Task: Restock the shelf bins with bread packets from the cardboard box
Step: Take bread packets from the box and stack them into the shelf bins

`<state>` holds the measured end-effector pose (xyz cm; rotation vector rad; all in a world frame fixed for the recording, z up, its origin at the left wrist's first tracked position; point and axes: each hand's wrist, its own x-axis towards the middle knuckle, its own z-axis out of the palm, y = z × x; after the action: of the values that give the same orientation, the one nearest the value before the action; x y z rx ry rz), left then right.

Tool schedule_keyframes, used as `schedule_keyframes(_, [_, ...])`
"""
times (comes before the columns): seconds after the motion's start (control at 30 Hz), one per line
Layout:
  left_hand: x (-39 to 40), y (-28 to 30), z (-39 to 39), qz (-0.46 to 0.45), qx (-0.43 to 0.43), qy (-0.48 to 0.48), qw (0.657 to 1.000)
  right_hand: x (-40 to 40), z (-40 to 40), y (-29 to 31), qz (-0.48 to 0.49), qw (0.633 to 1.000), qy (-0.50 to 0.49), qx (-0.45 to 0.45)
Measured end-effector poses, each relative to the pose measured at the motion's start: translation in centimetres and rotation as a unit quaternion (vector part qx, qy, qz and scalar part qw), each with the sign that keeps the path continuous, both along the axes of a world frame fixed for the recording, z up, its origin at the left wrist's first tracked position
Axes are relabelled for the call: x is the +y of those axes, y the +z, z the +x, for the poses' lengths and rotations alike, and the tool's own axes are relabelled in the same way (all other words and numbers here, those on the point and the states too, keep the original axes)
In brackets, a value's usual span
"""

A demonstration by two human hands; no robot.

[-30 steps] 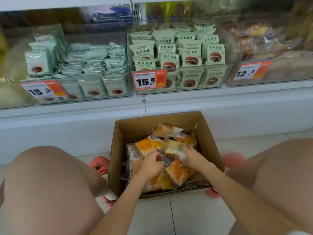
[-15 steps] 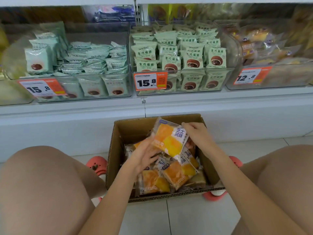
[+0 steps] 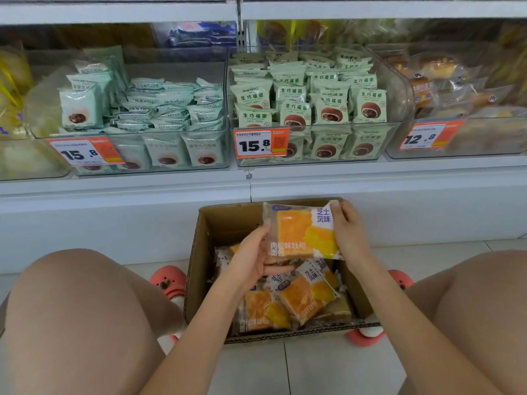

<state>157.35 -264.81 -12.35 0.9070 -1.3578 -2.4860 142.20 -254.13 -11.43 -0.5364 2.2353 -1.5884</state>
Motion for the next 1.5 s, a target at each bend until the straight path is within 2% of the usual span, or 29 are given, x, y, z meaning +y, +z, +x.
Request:
schedule_keyframes(0.1, [1.0, -0.1, -0.3, -0.129, -0.05, 0.078, 0.987, -0.1, 0.3, -0.2, 0.042, 0.968, 0.03, 0.247])
schedule_keyframes(0.17, [1.4, -0.3, -0.3, -0.157, -0.029, 0.117, 0.98, -0.3, 0.4, -0.5, 0.049, 0.95, 0.017, 0.309])
schedule_keyframes(0.2, [1.5, -0.1, -0.3, -0.148, -0.014, 0.126, 0.981, -0.3, 0.3, -0.4, 0.039, 0.955, 0.009, 0.294])
schedule_keyframes(0.27, [1.4, 0.2, -0.4, -0.124, -0.001, 0.128, 0.984, -0.1, 0.1, 0.5, -0.018, 0.985, 0.003, 0.171])
schedule_keyframes(0.3, [1.4, 0.3, -0.5, -0.113, -0.002, 0.125, 0.986, 0.0, 0.0, 1.0, -0.057, 0.996, 0.007, 0.063])
schedule_keyframes(0.33, [1.4, 0.4, -0.5, -0.099, -0.005, 0.125, 0.987, 0.1, -0.3, 1.4, -0.093, 0.994, 0.013, -0.061])
schedule_keyframes(0.37, [1.5, 0.5, -0.6, -0.084, -0.006, 0.13, 0.988, 0.2, -0.5, 1.8, -0.123, 0.976, 0.021, -0.178])
schedule_keyframes(0.4, [1.7, 0.4, -0.6, -0.071, -0.002, 0.137, 0.988, 0.3, -0.7, 2.0, -0.135, 0.957, 0.034, -0.254])
schedule_keyframes(0.43, [1.8, 0.3, -0.6, -0.061, 0.002, 0.146, 0.987, 0.5, -0.8, 2.0, -0.126, 0.947, 0.053, -0.291])
schedule_keyframes(0.5, [1.8, 0.2, -0.7, -0.044, 0.009, 0.172, 0.984, 0.6, -0.6, 1.9, -0.084, 0.944, 0.098, -0.305])
schedule_keyframes(0.57, [1.5, 0.4, -0.7, -0.038, 0.01, 0.201, 0.979, 0.5, -0.2, 1.6, -0.039, 0.958, 0.135, -0.251])
schedule_keyframes(0.67, [1.0, 0.2, -0.7, -0.085, -0.016, 0.216, 0.973, 0.4, 0.2, 1.2, -0.046, 0.981, 0.121, -0.143])
schedule_keyframes(0.7, [1.1, 0.1, -0.7, -0.113, -0.031, 0.214, 0.97, 0.3, 0.1, 1.1, -0.029, 0.992, 0.108, -0.058])
schedule_keyframes(0.73, [1.2, -0.1, -0.6, -0.146, -0.042, 0.21, 0.966, 0.4, -0.1, 0.7, 0.013, 0.993, 0.099, 0.066])
schedule_keyframes(0.77, [1.4, -0.3, -0.7, -0.181, -0.05, 0.204, 0.961, 0.5, -0.4, 0.3, 0.073, 0.973, 0.092, 0.196])
schedule_keyframes(0.8, [1.5, -0.4, -0.6, -0.212, -0.054, 0.199, 0.955, 0.6, -0.5, 0.1, 0.114, 0.948, 0.079, 0.285])
schedule_keyframes(0.87, [1.5, -0.2, -0.4, -0.279, -0.061, 0.184, 0.941, 0.9, -0.5, -0.1, 0.107, 0.938, 0.052, 0.327])
schedule_keyframes(0.9, [1.2, 0.0, -0.3, -0.336, -0.072, 0.178, 0.922, 0.9, -0.1, 0.0, 0.071, 0.954, 0.048, 0.287])
schedule_keyframes(0.97, [0.5, 0.7, 0.0, -0.43, -0.081, 0.186, 0.88, 0.5, 0.4, 0.7, -0.018, 0.994, 0.065, 0.084])
schedule_keyframes(1.0, [0.1, 1.3, 0.0, -0.451, -0.078, 0.193, 0.868, 0.3, 0.6, 1.5, -0.056, 0.994, 0.081, -0.051])
schedule_keyframes(1.03, [-0.3, 2.0, 0.0, -0.461, -0.068, 0.194, 0.863, 0.2, 0.7, 2.3, -0.089, 0.976, 0.098, -0.172])
schedule_keyframes(1.07, [-0.6, 2.8, -0.1, -0.466, -0.057, 0.185, 0.863, 0.1, 0.6, 3.1, -0.101, 0.958, 0.116, -0.241])
schedule_keyframes(1.13, [-1.2, 5.0, -0.4, -0.489, -0.045, 0.146, 0.859, -0.1, 0.3, 4.8, -0.081, 0.954, 0.156, -0.241])
schedule_keyframes(1.2, [-2.0, 7.5, -1.0, -0.558, -0.036, 0.11, 0.822, -0.4, -0.5, 7.1, -0.07, 0.967, 0.16, -0.185])
schedule_keyframes(1.27, [-3.3, 10.7, -2.0, -0.636, -0.012, 0.108, 0.764, -0.7, -1.8, 10.4, -0.094, 0.974, 0.14, -0.149])
schedule_keyframes(1.33, [-5.3, 14.7, -3.4, -0.696, 0.022, 0.14, 0.704, -1.0, -3.6, 14.8, -0.128, 0.975, 0.133, -0.122])
schedule_keyframes(1.4, [-7.6, 19.5, -5.0, -0.724, 0.043, 0.198, 0.66, -1.4, -5.6, 20.1, -0.177, 0.97, 0.14, -0.086])
schedule_keyframes(1.43, [-8.7, 21.8, -6.0, -0.743, 0.054, 0.238, 0.623, -1.6, -6.6, 22.8, -0.208, 0.966, 0.139, -0.068])
schedule_keyframes(1.5, [-10.7, 26.2, -8.4, -0.799, 0.079, 0.313, 0.508, -2.4, -8.9, 28.1, -0.263, 0.956, 0.125, -0.035])
